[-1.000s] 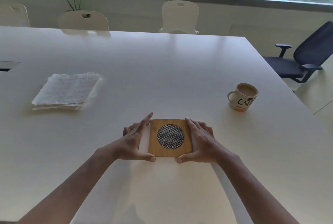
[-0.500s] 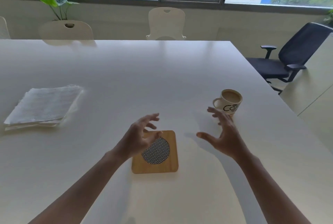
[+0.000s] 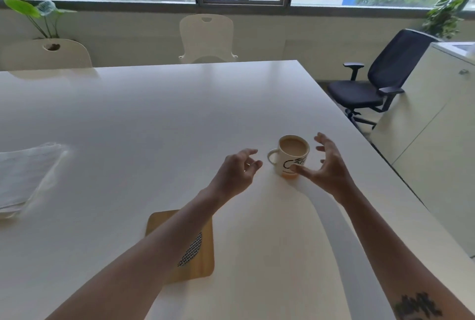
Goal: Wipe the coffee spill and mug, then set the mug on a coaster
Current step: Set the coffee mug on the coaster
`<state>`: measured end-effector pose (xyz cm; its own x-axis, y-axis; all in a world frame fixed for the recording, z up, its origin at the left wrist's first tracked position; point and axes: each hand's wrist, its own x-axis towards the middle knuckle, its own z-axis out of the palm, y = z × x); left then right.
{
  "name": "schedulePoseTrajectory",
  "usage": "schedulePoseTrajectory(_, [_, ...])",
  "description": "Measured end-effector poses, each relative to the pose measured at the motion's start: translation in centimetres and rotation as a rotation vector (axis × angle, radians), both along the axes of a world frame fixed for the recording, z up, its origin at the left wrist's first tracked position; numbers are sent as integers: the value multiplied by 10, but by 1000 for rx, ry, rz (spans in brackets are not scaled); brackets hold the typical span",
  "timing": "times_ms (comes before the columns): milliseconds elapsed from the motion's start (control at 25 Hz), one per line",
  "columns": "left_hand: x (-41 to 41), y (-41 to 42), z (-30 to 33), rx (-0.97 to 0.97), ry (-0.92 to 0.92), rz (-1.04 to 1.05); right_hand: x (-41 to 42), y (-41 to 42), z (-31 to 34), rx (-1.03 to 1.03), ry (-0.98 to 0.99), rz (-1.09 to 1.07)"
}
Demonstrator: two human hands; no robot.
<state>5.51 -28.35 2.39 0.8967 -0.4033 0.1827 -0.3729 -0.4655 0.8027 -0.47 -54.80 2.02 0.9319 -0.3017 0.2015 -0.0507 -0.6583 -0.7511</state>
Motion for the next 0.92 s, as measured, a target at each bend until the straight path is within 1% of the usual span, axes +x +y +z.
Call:
schedulePoseTrajectory(200, [22,-34,-10,13,51,-40,22,-8,-19,112,62,106])
schedulePoseTrajectory(400, [30,-42,-19,11,30,-83,29,-11,-25,176,39,156])
schedulePoseTrajectory(680, [34,-47,-26,-20,5,-76,34,-14,-30,143,-33,175])
schedulePoseTrajectory(920, [35,-46,-19,-56,-19,-83,32,-10,-18,98,-95,175])
